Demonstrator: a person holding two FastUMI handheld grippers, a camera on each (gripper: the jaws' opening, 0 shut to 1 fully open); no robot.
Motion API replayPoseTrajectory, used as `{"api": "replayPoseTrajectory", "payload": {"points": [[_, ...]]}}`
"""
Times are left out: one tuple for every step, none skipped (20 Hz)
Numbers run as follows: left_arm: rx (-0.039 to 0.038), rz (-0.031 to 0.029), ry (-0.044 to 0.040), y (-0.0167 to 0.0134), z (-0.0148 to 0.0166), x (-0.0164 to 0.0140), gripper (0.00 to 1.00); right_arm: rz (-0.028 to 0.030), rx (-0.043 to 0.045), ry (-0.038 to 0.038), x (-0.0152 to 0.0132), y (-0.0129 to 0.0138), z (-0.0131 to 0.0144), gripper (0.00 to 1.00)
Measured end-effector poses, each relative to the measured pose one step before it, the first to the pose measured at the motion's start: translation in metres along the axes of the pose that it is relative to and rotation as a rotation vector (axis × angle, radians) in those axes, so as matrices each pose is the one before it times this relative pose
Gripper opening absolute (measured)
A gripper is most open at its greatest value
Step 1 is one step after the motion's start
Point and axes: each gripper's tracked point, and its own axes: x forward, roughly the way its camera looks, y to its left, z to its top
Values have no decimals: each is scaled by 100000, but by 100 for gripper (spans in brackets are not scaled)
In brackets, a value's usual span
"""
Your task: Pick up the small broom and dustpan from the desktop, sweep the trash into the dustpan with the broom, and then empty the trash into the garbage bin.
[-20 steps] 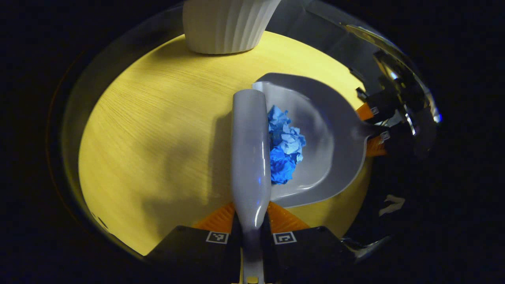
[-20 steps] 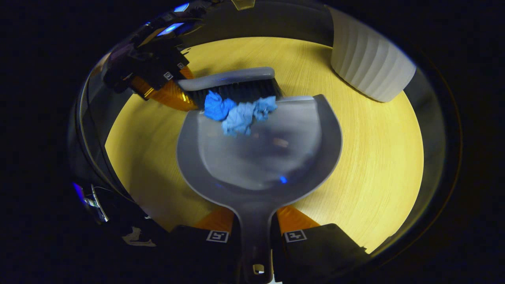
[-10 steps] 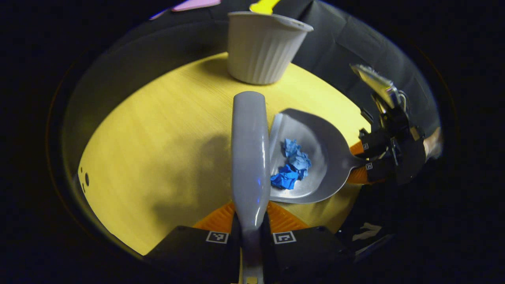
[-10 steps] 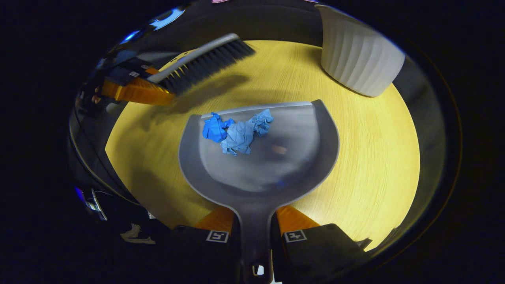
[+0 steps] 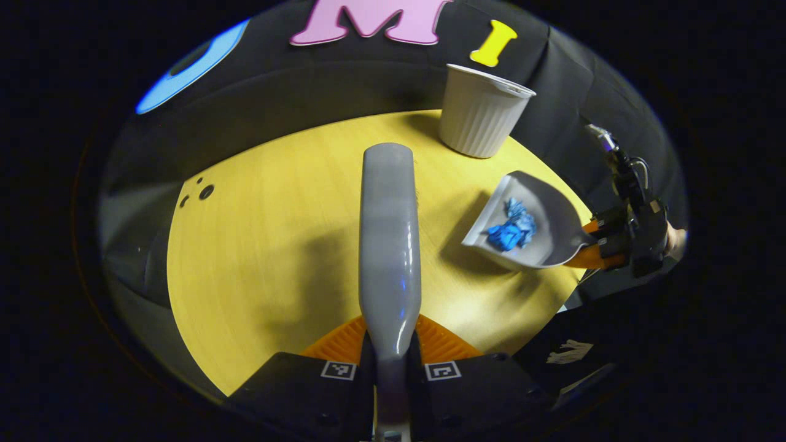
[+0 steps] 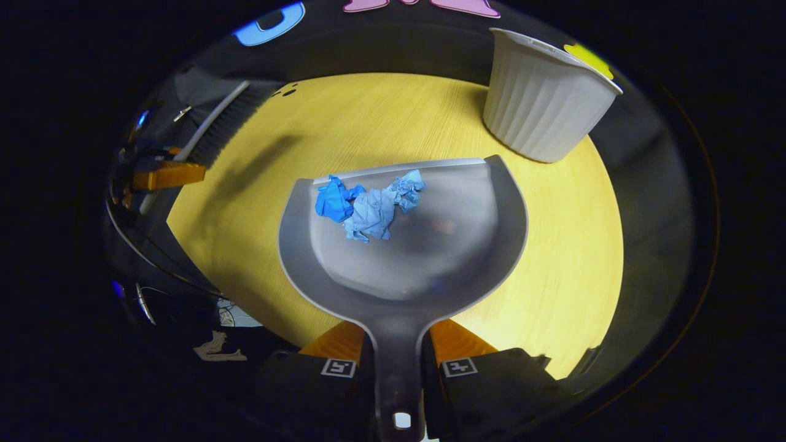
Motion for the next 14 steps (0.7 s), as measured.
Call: {"api": "replayPoseTrajectory", "payload": {"points": [[-3232, 1054, -325, 934, -1516, 940, 29, 525, 1505, -3874, 174, 201, 226, 36], [-3219, 250, -676, 1128, -1266, 787, 29, 581, 744, -3046, 271, 151, -42, 36], [-3003, 16, -1069, 1191, -1188, 567, 26, -191, 146, -1892, 691, -192, -664, 36], [-2332, -90, -919, 1413, -899, 534, 26, -388, 35, -1925, 403, -89, -93, 36], [-1900, 94, -715, 1680, -1122, 693, 26, -163, 376, -1430, 211, 221, -23, 36], [-1519, 215, -669, 1205, -857, 887, 26, -119, 858, -172, 180, -43, -149, 36], [-1120, -65, -501, 624, -703, 1158, 26, 112, 396, 739, -249, 284, -41, 36], [-359, -150, -393, 582, -377, 956, 29, 403, -984, 1178, -140, 83, 100, 36], [491, 303, -260, 122, -156, 911, 27, 470, -1609, 988, -299, -422, 285, 36], [1347, 1014, -483, 675, -202, 1013, 27, 561, -1368, 438, -302, -162, 160, 36], [927, 695, -255, 59, -8, 1160, 30, 613, -505, 18, -3, -114, 163, 36], [597, 234, -233, 200, -122, 122, 26, 809, 320, -463, -32, -41, 15, 36], [244, -335, -504, -110, 673, -1591, 30, 987, 1275, -425, 84, 40, 121, 36], [604, -852, -228, -108, 344, -336, 29, 1558, 3028, -1264, -63, 249, 215, 36]]}}
